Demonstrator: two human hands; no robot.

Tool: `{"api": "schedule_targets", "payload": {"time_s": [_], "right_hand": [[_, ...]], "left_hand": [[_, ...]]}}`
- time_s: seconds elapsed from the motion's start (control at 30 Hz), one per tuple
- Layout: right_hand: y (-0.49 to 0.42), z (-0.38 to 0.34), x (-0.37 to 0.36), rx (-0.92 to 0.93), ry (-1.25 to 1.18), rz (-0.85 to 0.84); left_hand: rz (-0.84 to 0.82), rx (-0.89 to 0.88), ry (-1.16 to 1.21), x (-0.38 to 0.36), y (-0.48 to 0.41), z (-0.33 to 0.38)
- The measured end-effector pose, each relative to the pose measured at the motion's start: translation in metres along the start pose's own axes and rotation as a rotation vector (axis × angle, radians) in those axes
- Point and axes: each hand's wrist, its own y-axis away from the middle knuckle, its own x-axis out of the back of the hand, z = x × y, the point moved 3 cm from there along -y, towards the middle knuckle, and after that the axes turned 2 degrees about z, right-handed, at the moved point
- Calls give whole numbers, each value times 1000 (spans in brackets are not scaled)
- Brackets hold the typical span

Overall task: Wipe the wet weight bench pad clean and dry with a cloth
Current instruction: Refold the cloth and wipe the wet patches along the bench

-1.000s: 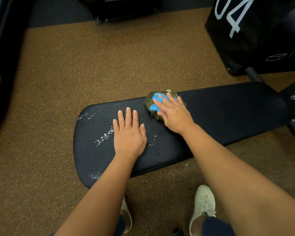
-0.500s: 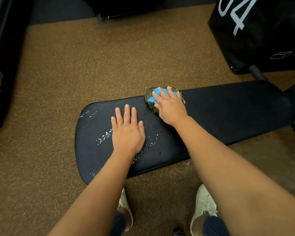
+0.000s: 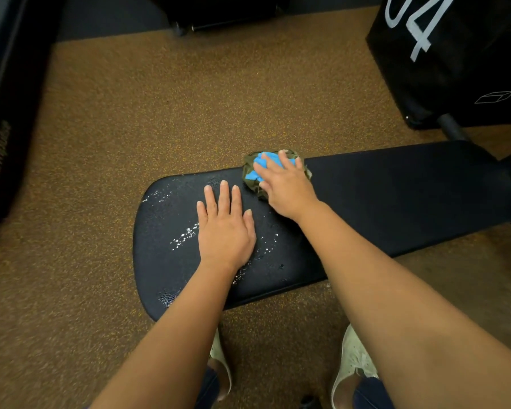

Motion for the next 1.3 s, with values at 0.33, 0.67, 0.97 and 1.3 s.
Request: {"api": "schedule_targets", "payload": {"time_s": [0.33,0.67,0.97,1.3], "right_hand": [[-2,-2,0,-48,5,-1],[0,-4,-1,-22,91,-14],[-11,-11,-14,-162,59,28],[-8,-3,-11,-64,82,2]], "left_hand": [[-2,14,4,2,1,-11],[17,54,-4,5,3,-38],[39,61,-3,4,4,-44],[30,62,-20,5,4,-44]]}}
